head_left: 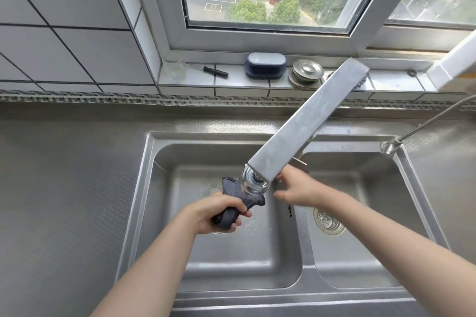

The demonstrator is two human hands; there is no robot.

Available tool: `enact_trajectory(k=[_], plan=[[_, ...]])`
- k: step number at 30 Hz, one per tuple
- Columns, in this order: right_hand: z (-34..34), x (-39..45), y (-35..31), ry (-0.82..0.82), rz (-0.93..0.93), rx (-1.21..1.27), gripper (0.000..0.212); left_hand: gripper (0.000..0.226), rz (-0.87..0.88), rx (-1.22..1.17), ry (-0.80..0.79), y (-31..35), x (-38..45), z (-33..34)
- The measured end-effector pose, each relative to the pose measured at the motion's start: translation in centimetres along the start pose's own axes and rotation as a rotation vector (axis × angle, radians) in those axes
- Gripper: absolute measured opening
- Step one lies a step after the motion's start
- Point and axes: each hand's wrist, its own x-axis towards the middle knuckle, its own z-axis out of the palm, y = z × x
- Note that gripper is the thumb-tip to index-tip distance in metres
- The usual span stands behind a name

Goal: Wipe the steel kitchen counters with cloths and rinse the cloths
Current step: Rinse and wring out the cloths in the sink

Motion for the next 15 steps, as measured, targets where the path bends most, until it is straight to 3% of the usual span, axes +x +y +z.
enact_trajectory(k=[3,5,9,13,15], plan=[[3.2,-1.4,-1.6,-0.222,-0.283,-0.245,0.098,0.020,-0.075,0.066,-0.066,0.1,-0.3,0.5],[5.1,-2.0,-2.5,-0.190,-0.407,-0.367,0.100,0.013,-0.161,0.108,-0.146,0.2,-0.7,1.0],[6.7,-2.4,-4.0,0.004,-0.482,-0.327,0.049,0.007,-0.258,0.209,-0.342,0.4,-2.0,0.5],[7.0,-2.7,-4.4,0.140,-0.639,-0.654,0.024,0.044,-0.270,0.149,-0.553,0.0,-2.9,-1.2],[6.8,-2.7,-4.7,0.094,-0.657,-0.540,0.014,0.058,-0.313,0.120,-0.671,-0.5,-2.9,-1.7]])
